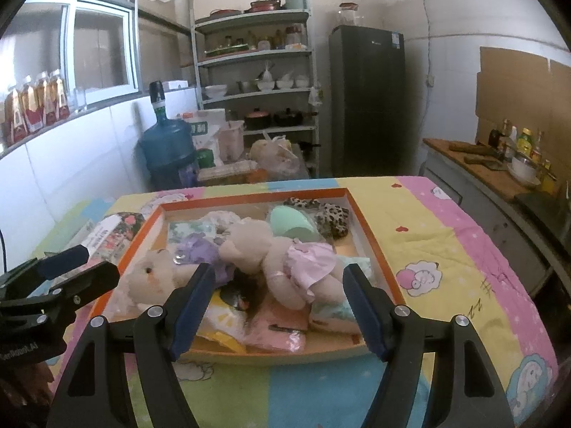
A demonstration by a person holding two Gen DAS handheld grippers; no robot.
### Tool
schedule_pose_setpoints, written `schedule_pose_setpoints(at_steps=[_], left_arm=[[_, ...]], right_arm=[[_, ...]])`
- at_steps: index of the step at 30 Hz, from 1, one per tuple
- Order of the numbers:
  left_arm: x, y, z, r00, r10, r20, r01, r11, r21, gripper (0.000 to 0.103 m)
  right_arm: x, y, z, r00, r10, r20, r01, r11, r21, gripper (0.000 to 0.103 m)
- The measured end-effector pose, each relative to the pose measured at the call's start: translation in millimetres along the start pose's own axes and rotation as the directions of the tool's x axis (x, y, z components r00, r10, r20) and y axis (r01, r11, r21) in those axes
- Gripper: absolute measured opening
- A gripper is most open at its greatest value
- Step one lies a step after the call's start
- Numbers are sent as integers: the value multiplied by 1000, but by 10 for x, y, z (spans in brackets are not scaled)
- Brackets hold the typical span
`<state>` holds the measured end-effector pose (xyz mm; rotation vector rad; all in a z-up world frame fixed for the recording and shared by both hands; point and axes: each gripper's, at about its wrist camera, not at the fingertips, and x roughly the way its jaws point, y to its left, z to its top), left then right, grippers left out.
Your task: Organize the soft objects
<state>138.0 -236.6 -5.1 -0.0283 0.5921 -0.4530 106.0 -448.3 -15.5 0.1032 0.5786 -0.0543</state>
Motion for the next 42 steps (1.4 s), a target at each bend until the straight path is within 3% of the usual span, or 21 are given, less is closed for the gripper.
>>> schedule_pose_setpoints(at_steps=[10, 16, 30, 42], left_arm=[[-384, 132, -73, 991, 125, 44, -124, 992, -16, 75], [-707, 182, -167, 966, 240, 101, -240, 971, -10, 75], [-1472, 439, -515, 934, 321, 158, -314, 947, -69, 75], [-1946, 531, -859, 924, 339, 175, -329, 941, -84, 75]], right_arm=[[-319, 286, -69, 997, 8, 77, -10, 1000, 29, 76], [-532, 543, -134, 993, 20, 115, -20, 1000, -2, 76], [-1008, 1128, -391, 986, 61, 153, -61, 998, -6, 76], [-1497, 1523, -763, 979, 64, 191, -62, 998, -16, 76]])
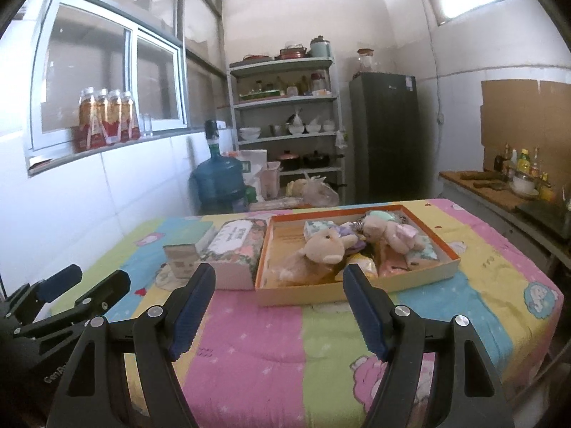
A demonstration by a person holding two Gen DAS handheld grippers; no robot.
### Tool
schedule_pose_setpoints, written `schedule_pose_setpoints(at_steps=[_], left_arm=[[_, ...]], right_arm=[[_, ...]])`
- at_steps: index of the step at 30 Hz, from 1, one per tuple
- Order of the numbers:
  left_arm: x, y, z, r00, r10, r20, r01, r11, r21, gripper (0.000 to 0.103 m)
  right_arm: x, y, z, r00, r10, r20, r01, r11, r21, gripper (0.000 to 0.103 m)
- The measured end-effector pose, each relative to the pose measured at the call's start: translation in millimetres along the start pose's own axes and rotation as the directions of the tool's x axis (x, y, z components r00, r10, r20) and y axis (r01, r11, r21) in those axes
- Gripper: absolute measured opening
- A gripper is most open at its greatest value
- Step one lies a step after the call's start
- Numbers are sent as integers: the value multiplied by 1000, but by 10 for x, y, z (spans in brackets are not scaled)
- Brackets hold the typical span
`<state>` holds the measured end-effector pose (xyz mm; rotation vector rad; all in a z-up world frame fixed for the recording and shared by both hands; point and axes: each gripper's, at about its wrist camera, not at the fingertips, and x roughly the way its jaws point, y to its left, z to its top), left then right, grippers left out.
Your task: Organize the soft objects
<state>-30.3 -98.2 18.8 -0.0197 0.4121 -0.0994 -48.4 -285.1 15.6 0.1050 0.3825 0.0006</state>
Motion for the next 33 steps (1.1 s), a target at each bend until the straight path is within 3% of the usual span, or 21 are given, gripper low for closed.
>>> schedule_pose_setpoints(at_steps=[11, 33], left_arm=[[-195, 56, -49, 1000, 21, 20, -21, 1000, -6, 75], [-355, 106, -34, 997, 51, 56, -50, 998, -25, 75]], right_arm=[[-263, 125, -71, 999, -31, 34, 32, 999, -26, 76], [-317, 146, -73, 998, -41, 38, 42, 998, -41, 76]])
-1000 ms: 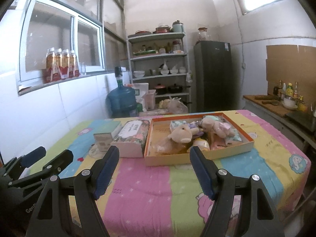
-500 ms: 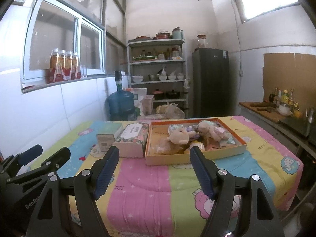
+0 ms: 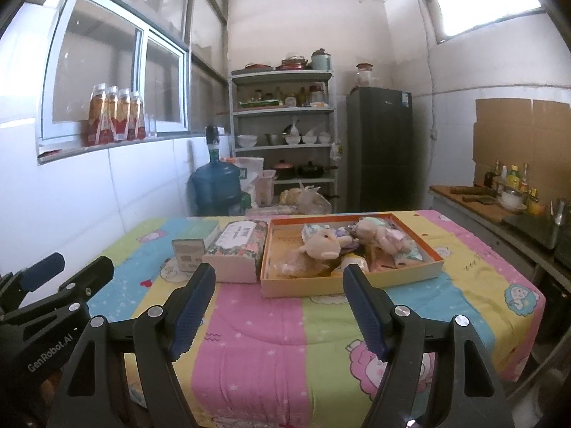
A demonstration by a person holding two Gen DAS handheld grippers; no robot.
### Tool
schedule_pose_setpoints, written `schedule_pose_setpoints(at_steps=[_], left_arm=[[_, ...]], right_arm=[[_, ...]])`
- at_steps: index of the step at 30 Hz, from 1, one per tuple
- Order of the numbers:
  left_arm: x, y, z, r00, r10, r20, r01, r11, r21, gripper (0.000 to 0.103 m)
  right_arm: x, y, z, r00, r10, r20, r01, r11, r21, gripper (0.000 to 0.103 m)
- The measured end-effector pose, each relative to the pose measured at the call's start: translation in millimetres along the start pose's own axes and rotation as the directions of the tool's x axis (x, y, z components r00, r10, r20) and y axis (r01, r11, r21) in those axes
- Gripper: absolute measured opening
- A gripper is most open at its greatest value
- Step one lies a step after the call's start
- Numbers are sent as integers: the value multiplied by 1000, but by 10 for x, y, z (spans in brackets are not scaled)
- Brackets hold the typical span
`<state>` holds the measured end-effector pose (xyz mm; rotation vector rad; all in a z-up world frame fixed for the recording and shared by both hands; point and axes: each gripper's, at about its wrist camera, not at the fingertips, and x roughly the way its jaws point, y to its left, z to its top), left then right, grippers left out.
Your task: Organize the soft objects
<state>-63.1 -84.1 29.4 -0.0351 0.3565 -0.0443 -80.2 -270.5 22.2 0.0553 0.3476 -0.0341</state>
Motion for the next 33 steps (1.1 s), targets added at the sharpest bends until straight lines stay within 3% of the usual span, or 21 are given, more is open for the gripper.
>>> schedule_pose_setpoints(at_steps=[33], left_arm=[[-10, 30, -5, 1000, 2, -2, -2, 1000, -1, 75]], right_arm=[[21, 55, -5, 1000, 10, 2, -10, 1000, -9, 76]])
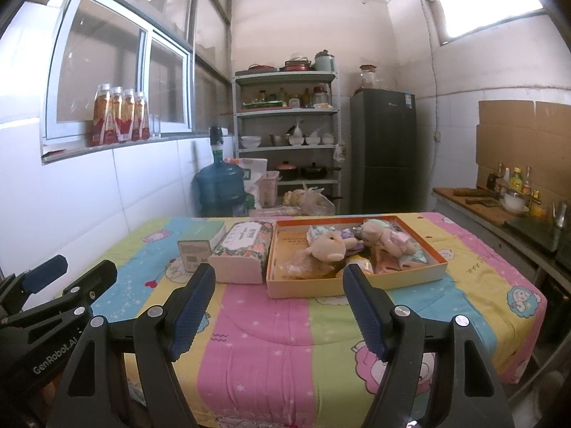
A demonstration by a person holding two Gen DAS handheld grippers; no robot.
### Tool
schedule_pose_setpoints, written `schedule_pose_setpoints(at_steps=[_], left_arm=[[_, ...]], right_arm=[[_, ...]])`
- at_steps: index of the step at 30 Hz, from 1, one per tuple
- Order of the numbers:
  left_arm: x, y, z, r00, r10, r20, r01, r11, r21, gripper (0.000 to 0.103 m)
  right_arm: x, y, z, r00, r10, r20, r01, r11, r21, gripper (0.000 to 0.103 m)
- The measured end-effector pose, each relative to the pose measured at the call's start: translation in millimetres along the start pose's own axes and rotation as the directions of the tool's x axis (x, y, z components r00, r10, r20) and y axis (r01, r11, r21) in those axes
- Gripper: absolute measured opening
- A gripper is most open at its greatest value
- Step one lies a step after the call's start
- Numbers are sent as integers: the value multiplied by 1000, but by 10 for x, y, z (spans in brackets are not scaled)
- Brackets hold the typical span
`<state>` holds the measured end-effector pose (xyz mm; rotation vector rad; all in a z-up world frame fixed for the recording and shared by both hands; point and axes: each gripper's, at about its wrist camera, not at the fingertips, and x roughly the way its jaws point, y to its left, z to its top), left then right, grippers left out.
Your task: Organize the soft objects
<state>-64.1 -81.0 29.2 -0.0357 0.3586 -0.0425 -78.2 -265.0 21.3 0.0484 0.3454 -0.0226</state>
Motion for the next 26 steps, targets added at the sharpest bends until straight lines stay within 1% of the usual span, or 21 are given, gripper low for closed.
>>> schedule_pose_setpoints(at_steps=[14, 23, 26], left_arm=[[-4, -2, 1, 1000, 2, -1, -2, 1000, 0, 75], [23, 7, -46, 1000, 27, -6, -27, 1000, 11, 75], [29, -3, -64, 1000, 17, -10, -17, 1000, 15, 75]], right_arm=[[-1, -3, -6, 1000, 0, 0, 0, 1000, 0, 76], [-1, -6, -11, 1000, 1, 0, -1, 1000, 2, 76], [5, 3, -9, 1000, 4, -3, -4, 1000, 6, 76]])
